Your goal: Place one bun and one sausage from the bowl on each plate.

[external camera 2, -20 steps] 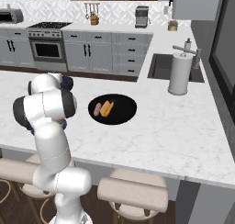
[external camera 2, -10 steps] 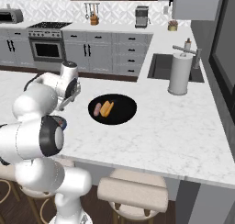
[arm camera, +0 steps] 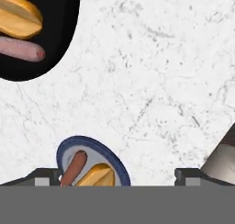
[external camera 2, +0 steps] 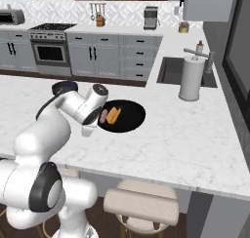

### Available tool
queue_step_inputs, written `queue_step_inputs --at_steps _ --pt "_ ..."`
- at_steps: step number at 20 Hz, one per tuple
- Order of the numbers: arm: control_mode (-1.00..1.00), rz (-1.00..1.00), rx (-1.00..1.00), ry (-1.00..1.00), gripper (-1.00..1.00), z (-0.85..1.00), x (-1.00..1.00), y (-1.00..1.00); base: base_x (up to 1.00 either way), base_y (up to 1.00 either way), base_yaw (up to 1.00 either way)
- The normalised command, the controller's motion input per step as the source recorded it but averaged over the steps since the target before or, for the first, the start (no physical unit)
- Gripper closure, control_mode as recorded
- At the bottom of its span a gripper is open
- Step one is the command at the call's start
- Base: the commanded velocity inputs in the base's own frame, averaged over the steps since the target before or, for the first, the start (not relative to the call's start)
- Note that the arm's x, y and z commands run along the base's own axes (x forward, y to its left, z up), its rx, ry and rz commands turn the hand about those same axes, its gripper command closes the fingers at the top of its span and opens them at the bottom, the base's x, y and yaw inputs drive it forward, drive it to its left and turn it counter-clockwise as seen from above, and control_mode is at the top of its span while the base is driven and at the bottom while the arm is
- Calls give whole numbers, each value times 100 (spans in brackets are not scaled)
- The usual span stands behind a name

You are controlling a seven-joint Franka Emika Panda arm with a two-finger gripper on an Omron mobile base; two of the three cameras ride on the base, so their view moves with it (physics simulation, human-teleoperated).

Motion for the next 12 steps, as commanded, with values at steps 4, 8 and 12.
queue_step_inputs --at_steps 4,8,12 --pt "-100 4 -2 -3 -100 31 20 0 0 0 0" --pt "-100 31 -27 -38 -100 84 9 -14 0 0 0" --pt "-100 38 -47 -24 -100 8 23 -26 0 0 0"
